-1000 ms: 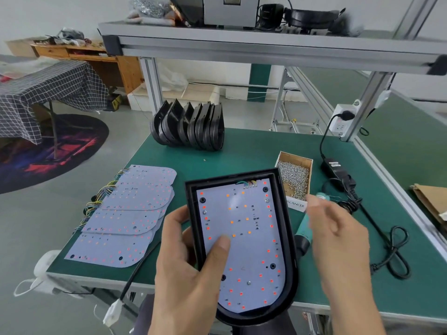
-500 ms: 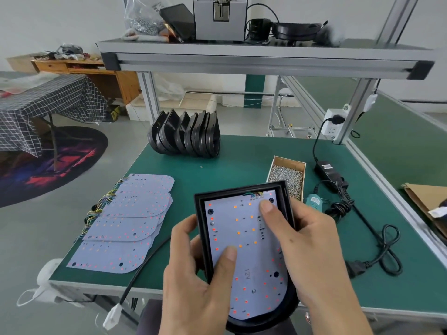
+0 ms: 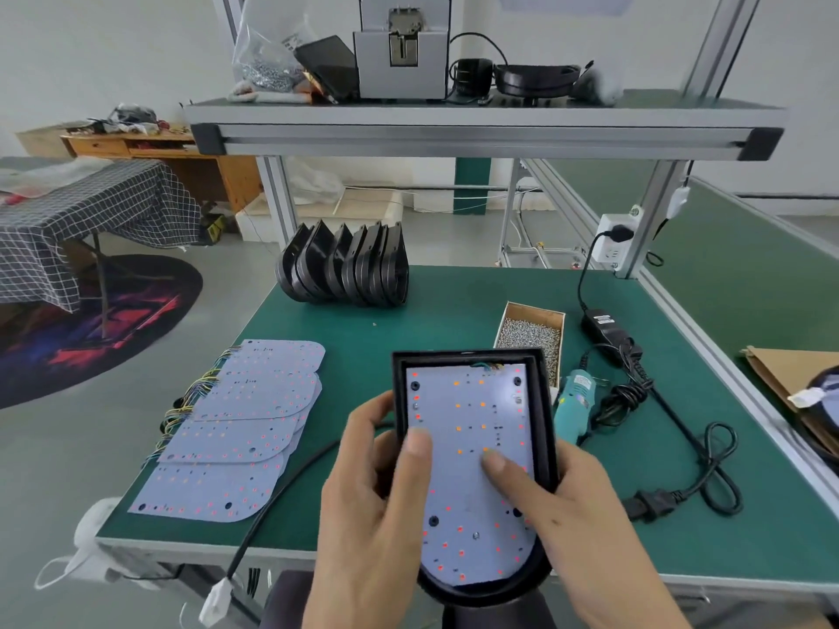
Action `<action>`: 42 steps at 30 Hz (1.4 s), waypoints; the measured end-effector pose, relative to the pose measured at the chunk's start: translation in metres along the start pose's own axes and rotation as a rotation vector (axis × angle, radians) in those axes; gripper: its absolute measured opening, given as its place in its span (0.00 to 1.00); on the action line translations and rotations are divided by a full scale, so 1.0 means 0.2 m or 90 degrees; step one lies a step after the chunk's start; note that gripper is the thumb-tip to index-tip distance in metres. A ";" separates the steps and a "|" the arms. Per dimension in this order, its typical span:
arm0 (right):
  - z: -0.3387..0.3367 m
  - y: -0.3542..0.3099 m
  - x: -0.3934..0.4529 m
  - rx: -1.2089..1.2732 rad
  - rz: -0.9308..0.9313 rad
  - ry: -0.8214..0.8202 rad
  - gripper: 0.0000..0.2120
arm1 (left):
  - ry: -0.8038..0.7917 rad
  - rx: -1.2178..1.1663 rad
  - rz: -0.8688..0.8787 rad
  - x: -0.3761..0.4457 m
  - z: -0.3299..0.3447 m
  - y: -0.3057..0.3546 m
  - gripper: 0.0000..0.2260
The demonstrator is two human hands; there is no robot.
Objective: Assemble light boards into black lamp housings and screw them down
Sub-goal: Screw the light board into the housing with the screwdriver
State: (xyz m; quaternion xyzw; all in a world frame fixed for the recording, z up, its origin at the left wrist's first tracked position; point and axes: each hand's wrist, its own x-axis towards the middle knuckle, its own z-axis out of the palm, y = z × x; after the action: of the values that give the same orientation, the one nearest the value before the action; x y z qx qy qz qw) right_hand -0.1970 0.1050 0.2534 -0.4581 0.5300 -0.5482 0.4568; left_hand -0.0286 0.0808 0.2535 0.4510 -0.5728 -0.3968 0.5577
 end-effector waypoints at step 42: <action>-0.21 -0.20 -0.06 -0.347 -0.310 -0.081 0.11 | -0.306 0.309 0.363 0.36 -0.22 0.15 0.04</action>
State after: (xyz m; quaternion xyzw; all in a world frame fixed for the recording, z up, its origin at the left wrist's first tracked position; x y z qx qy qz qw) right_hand -0.2365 0.1236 0.2931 -0.7088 0.5027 -0.4500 0.2059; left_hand 0.0148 0.0218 0.3049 0.2874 -0.8644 -0.1749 0.3738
